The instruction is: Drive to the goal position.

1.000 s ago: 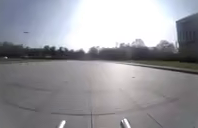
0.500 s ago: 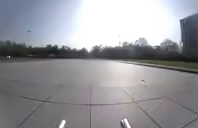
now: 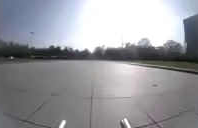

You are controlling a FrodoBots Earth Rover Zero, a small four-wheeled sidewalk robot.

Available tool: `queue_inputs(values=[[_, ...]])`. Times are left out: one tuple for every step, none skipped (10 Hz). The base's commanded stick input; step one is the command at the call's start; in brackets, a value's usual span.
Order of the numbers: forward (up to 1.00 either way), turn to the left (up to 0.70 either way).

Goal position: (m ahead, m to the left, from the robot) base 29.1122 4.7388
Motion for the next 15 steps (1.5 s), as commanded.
queue_inputs(values=[[1.0, 0.02], [1.0, 0.0], [1.0, 0.0], [1.0, 0.0], [1.0, 0.01], [1.0, 0.02], [1.0, 0.03], [1.0, 0.09], [1.0, 0.03], [1.0, 0.1], [1.0, 0.04], [1.0, -0.14], [1.0, -0.4], [1.0, -0.4], [1.0, -0.25]])
